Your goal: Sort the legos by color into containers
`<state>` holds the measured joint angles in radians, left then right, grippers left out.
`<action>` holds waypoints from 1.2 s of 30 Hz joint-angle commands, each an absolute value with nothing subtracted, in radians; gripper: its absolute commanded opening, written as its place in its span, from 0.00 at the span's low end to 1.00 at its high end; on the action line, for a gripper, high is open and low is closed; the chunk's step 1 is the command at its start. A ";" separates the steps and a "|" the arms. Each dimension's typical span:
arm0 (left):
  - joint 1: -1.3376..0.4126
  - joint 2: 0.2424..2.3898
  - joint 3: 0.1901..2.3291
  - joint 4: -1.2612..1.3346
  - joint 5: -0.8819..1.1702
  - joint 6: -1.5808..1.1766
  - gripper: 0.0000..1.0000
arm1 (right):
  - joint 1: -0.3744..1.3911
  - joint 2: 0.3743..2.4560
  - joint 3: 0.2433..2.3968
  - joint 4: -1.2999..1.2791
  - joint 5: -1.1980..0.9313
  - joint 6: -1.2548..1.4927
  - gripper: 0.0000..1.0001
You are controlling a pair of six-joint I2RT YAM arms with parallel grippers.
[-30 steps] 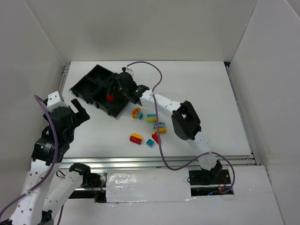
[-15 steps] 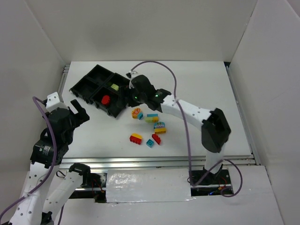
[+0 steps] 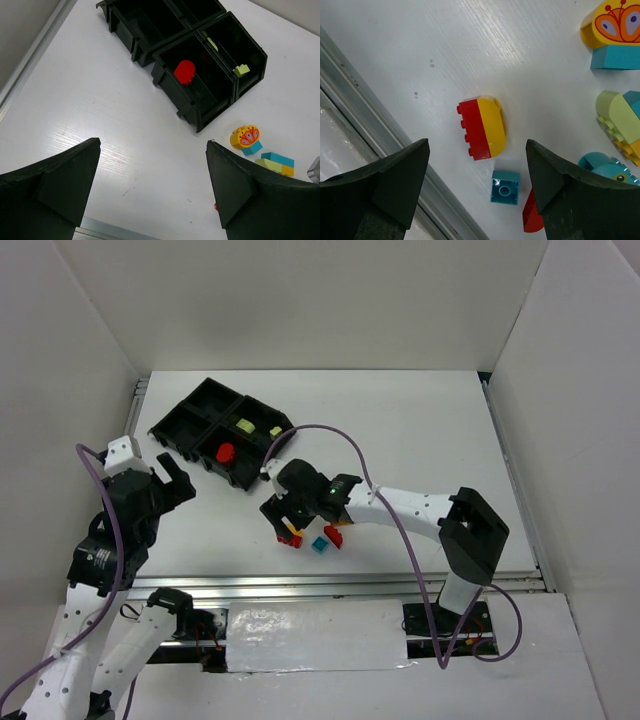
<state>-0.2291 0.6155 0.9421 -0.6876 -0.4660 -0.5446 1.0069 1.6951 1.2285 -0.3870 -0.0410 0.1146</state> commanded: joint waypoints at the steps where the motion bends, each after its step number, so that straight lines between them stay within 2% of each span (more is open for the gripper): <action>1: -0.222 0.627 0.942 -0.646 -0.457 -0.511 0.99 | 0.999 1.706 1.241 -0.373 -0.031 0.054 0.85; 11: -0.222 0.657 0.939 -0.644 -0.448 -0.509 0.99 | 1.009 1.859 1.296 -0.400 -0.083 0.012 0.83; 17: -0.222 0.687 0.940 -0.640 -0.430 -0.514 0.99 | 1.011 1.931 1.316 -0.397 -0.113 0.011 0.77; 19: -0.222 0.698 0.942 -0.640 -0.420 -0.520 1.00 | 1.009 1.937 1.315 -0.396 -0.129 0.012 0.63; 20: -0.222 0.699 0.942 -0.638 -0.404 -0.523 0.99 | 1.009 1.928 1.299 -0.388 -0.126 0.015 0.48; 22: -0.222 0.704 0.942 -0.637 -0.385 -0.532 0.99 | 1.009 1.870 1.272 -0.335 -0.111 0.037 0.36; 23: -0.222 0.704 0.942 -0.635 -0.358 -0.537 1.00 | 1.011 1.841 1.237 -0.312 -0.104 0.044 0.01; 26: -0.222 0.701 0.931 -0.629 -0.289 -0.578 1.00 | 1.006 1.734 1.183 -0.226 -0.055 0.107 0.00; 31: -0.222 0.704 0.910 -0.569 -0.008 -0.682 0.99 | 1.012 1.576 1.138 -0.164 -0.002 0.238 0.00; 36: -0.222 0.722 0.878 -0.428 0.222 -0.791 1.00 | 1.019 1.357 0.961 0.050 -0.002 0.376 0.00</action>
<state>-0.2264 0.7151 0.8898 -0.5720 0.0166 -0.6922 1.0054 1.4677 1.0355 -0.1368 -0.0257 0.2569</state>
